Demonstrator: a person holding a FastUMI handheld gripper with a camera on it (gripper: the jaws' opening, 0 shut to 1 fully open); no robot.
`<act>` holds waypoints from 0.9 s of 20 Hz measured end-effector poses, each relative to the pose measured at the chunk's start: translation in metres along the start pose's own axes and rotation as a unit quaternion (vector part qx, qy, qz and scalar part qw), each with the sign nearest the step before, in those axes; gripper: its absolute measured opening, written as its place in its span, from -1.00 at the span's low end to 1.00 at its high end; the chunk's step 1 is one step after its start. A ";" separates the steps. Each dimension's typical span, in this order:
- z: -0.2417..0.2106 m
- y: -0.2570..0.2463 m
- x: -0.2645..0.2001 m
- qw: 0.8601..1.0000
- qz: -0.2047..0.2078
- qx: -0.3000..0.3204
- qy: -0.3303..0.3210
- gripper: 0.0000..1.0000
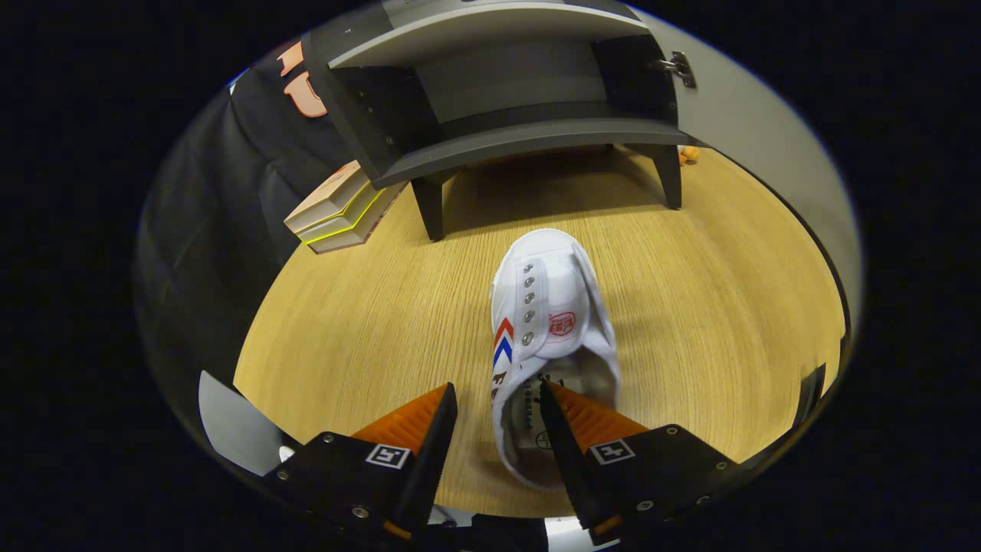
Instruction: Open the shoe cabinet door, grab the shoes and put them into the shoe cabinet, then close the shoe cabinet door.
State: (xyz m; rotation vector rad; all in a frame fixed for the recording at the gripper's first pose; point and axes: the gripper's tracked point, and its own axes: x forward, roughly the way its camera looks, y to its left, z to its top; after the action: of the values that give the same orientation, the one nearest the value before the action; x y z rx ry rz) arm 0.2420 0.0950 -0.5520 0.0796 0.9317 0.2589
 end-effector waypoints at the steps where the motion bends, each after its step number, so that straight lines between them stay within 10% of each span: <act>1: -0.001 0.001 0.006 1.000 -0.001 -0.001 0.005 0.37; 5: 0.009 -0.006 0.017 0.999 -0.021 0.022 -0.011 -0.09; 8: 0.011 -0.005 0.018 0.997 -0.013 0.077 -0.006 -0.87; 18: 0.063 0.004 -0.025 0.997 -0.008 0.055 -0.050 -1.00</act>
State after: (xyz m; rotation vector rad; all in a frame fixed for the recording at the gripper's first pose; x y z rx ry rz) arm 0.2775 0.0949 -0.4940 0.1849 0.8454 0.1859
